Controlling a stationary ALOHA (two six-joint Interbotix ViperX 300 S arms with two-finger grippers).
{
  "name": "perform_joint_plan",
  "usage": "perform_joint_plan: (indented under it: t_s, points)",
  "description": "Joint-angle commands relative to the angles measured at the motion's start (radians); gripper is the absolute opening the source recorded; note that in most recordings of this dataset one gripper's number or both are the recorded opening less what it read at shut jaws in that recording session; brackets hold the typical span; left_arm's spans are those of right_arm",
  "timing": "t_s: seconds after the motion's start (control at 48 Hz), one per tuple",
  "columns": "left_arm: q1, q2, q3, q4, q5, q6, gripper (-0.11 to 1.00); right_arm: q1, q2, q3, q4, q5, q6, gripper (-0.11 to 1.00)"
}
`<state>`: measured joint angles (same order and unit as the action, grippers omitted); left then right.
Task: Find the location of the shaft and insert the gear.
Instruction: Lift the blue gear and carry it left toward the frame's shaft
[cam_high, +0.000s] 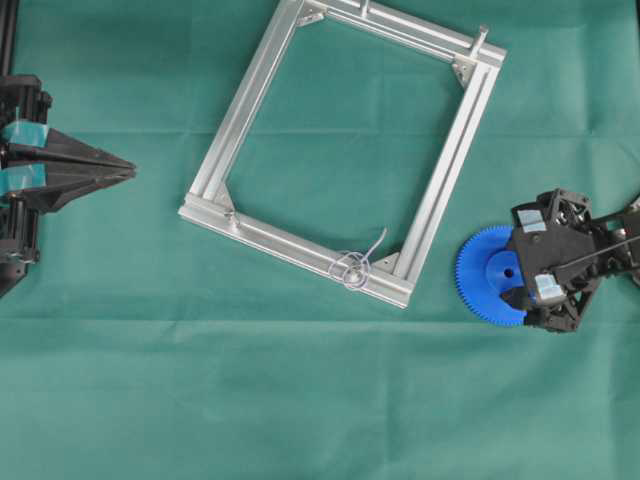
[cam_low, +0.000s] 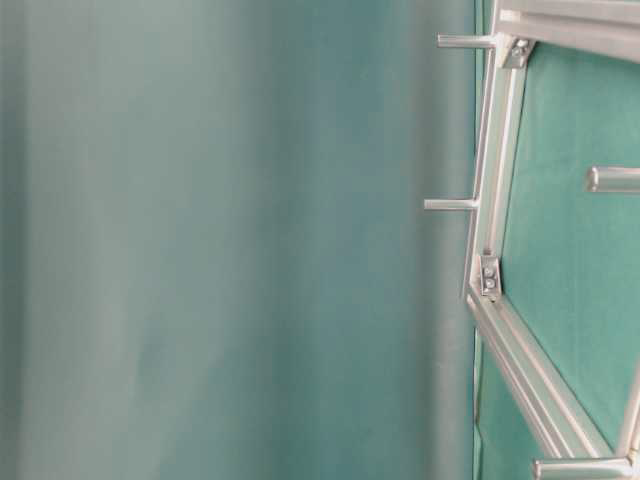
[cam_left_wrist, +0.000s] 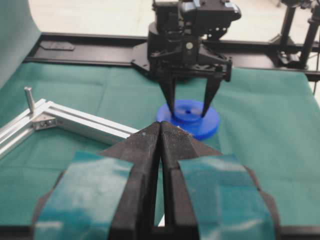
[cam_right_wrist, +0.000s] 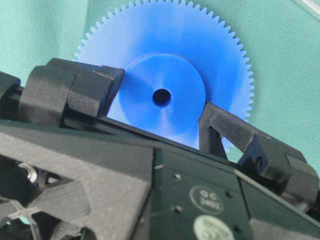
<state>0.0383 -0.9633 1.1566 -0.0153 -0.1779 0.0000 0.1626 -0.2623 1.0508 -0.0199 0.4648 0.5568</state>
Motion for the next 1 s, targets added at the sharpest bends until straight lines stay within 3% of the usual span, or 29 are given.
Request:
perform_joint_plan:
  t_s: [0.0,0.271,0.625,0.979]
  points:
    - [0.002,0.005,-0.028,-0.003,-0.006,0.000,0.02,0.000,0.000,-0.005,0.005,0.014,0.003,0.69]
    - [0.003,0.005,-0.028,-0.003,-0.006,0.000,0.02,0.000,-0.014,-0.048,0.003,0.040,0.002,0.69]
    - [0.003,0.003,-0.028,-0.003,0.003,-0.002,0.02,0.000,-0.141,-0.172,0.002,0.242,0.005,0.69]
    - [0.002,0.003,-0.029,-0.003,0.006,-0.003,0.02,0.000,-0.187,-0.264,-0.015,0.362,0.005,0.69]
